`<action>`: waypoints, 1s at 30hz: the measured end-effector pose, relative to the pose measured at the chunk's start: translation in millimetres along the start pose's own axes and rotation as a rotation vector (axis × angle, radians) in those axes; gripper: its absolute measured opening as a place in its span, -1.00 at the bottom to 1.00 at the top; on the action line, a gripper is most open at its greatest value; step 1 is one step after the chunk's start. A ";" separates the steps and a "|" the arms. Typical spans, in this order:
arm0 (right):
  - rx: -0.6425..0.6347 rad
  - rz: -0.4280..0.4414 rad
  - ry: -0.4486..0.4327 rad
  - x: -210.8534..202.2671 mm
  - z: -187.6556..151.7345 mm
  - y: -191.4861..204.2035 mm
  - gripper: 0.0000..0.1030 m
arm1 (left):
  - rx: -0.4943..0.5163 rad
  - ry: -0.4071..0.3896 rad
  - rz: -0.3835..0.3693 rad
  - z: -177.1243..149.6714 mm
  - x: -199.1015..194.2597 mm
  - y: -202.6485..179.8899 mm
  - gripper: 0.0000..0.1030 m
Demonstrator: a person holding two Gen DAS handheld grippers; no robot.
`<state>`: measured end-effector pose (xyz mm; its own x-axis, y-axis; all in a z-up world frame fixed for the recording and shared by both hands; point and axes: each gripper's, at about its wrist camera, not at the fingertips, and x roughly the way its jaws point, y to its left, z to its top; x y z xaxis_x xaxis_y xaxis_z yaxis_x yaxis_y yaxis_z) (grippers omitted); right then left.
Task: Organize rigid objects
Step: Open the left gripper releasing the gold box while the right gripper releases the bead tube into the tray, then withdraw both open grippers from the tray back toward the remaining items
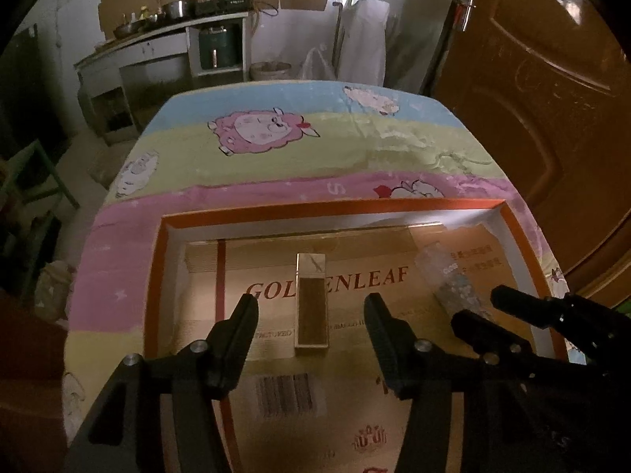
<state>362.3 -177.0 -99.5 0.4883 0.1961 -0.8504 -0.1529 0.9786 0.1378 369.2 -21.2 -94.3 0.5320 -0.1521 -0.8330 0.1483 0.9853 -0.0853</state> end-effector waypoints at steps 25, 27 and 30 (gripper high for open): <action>0.011 0.005 -0.066 -66.2 -40.2 17.0 -0.05 | -0.012 -0.149 0.009 -36.7 -89.5 -8.1 0.07; 0.007 0.002 -0.073 -73.4 -44.3 19.0 -0.05 | -0.023 -0.154 -0.011 -40.8 -97.6 -8.2 0.07; -0.001 -0.002 -0.087 -85.1 -50.0 23.6 -0.05 | -0.024 -0.168 0.003 -46.3 -108.6 -8.6 0.07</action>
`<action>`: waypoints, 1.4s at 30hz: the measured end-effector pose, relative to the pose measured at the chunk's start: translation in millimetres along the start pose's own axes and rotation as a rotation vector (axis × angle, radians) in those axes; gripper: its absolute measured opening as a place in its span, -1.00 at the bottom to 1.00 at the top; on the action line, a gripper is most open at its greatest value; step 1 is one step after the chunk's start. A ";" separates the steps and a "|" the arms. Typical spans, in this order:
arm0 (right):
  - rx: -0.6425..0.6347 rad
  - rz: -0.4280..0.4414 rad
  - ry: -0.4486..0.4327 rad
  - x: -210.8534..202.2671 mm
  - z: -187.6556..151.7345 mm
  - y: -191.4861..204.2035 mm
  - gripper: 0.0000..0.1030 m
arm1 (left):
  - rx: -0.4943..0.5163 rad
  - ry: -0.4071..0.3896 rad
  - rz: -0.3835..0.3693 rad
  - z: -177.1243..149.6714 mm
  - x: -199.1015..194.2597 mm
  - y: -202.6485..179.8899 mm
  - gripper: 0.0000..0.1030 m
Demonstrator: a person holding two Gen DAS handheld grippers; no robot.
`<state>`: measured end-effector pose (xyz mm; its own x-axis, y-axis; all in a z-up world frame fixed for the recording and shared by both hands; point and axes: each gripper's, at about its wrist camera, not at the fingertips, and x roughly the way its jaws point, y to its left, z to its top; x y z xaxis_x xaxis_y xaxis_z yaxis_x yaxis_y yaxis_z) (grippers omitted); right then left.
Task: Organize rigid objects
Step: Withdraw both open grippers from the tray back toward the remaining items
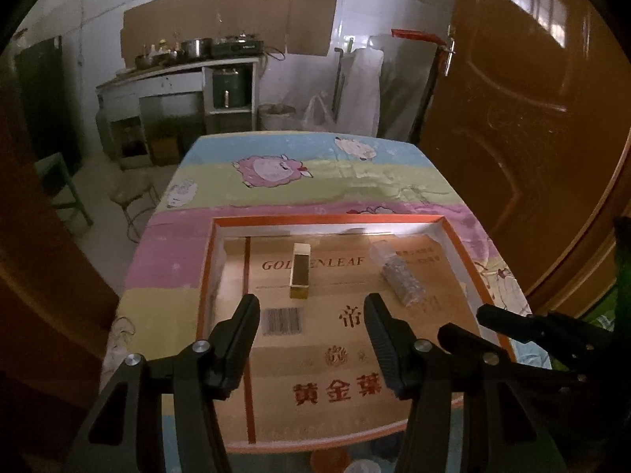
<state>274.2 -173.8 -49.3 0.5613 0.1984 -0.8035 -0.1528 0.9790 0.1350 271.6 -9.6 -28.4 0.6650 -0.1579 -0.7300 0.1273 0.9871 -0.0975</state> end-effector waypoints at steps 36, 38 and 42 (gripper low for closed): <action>-0.074 0.005 -0.082 -92.8 -64.3 46.1 -0.05 | -0.006 -0.086 0.045 -57.0 -100.6 6.1 0.04; -0.077 0.014 -0.088 -96.5 -69.8 49.4 -0.05 | 0.000 -0.092 0.050 -61.5 -105.4 5.8 0.04; -0.089 0.022 -0.102 -104.4 -82.5 54.9 -0.05 | 0.006 -0.108 0.059 -72.9 -114.9 8.5 0.04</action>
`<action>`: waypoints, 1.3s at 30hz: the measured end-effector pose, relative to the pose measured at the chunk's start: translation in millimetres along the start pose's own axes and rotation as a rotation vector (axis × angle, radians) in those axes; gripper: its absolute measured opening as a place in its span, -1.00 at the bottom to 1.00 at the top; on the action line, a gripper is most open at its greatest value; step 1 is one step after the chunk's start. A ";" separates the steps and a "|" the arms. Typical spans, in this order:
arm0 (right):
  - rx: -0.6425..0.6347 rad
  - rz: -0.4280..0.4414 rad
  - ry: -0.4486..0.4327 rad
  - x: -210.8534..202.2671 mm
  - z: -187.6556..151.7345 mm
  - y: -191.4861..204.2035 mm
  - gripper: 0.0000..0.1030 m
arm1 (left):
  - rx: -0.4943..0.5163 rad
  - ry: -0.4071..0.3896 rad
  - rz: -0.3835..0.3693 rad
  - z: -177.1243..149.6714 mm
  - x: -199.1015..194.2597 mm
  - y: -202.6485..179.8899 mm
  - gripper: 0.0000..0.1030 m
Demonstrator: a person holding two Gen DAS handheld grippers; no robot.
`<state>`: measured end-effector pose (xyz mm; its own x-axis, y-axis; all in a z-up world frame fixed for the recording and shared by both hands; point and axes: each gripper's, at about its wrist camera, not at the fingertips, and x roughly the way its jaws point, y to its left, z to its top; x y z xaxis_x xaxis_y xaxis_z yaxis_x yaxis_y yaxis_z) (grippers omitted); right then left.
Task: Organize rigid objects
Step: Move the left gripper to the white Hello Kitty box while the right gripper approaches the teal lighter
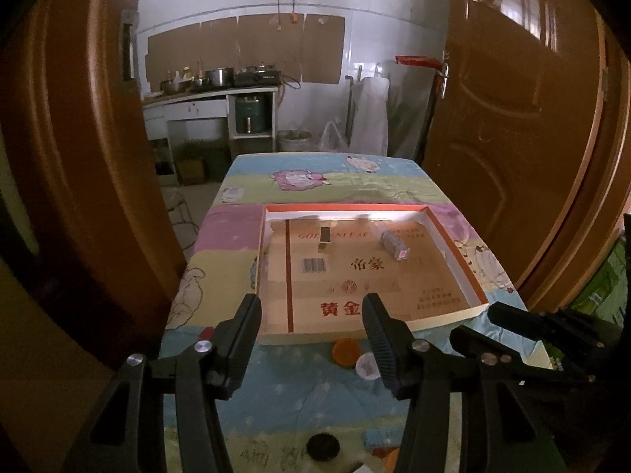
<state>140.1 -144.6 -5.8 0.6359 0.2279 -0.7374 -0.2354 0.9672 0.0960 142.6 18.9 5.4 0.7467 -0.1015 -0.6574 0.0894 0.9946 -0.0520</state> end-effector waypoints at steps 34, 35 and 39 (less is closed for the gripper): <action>0.011 -0.011 0.035 -34.6 -90.6 6.6 -0.05 | -0.056 0.054 -0.013 -116.4 -28.2 -6.4 0.04; 0.012 -0.010 0.032 -35.9 -92.2 6.4 -0.05 | -0.060 0.063 -0.012 -121.2 -25.5 -7.8 0.04; 0.017 -0.007 0.027 -39.1 -97.4 3.2 -0.05 | -0.086 0.128 -0.028 -140.2 -8.3 -14.3 0.04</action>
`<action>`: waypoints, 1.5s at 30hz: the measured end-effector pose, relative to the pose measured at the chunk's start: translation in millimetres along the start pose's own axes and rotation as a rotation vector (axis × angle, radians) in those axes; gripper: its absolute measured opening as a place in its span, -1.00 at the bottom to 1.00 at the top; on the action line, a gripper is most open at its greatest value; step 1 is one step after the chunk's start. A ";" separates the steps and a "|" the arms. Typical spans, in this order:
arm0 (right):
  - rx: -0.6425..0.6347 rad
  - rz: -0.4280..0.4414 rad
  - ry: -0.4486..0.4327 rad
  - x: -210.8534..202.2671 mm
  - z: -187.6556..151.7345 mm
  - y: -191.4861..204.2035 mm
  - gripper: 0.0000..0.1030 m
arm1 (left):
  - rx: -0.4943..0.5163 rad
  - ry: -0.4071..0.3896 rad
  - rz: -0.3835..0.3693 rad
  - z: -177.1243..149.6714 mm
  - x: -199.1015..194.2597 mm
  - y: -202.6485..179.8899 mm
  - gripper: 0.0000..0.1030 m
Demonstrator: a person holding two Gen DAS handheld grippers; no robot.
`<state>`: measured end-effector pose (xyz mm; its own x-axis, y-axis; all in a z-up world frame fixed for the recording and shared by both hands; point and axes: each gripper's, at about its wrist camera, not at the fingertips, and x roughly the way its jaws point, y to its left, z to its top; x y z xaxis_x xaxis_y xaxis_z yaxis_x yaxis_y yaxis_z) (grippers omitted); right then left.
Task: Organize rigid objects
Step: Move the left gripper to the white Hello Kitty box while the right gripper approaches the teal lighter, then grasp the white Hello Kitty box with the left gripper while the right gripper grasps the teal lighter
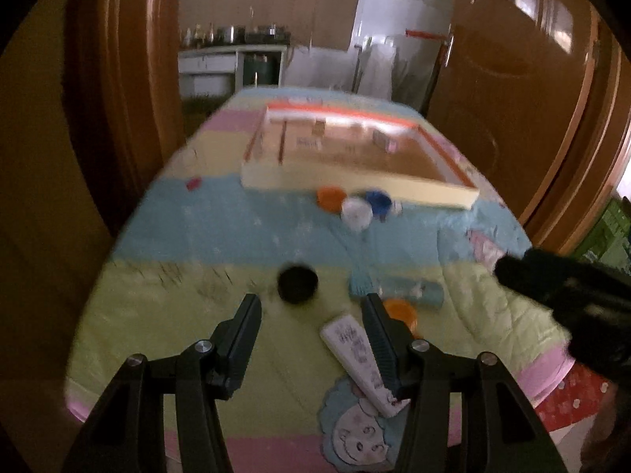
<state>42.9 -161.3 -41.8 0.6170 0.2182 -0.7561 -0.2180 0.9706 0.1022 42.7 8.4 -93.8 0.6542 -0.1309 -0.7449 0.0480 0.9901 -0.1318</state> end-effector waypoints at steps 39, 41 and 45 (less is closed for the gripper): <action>-0.039 0.089 0.091 35.0 -20.6 -31.9 -0.05 | 0.125 0.065 -0.105 -5.0 29.9 8.1 -0.44; -0.123 0.067 0.092 42.8 -19.7 -27.1 -0.05 | 0.135 0.066 -0.111 -3.1 31.9 9.2 -0.44; -0.343 0.033 0.103 60.4 -22.8 -13.8 -0.05 | 0.165 0.067 -0.141 -0.8 35.1 12.0 -0.43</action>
<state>66.0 -163.9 -103.6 0.5300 0.2207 -0.8188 -0.4885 0.8687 -0.0821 65.6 15.6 -122.1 0.5808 -0.2664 -0.7692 0.2618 0.9559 -0.1334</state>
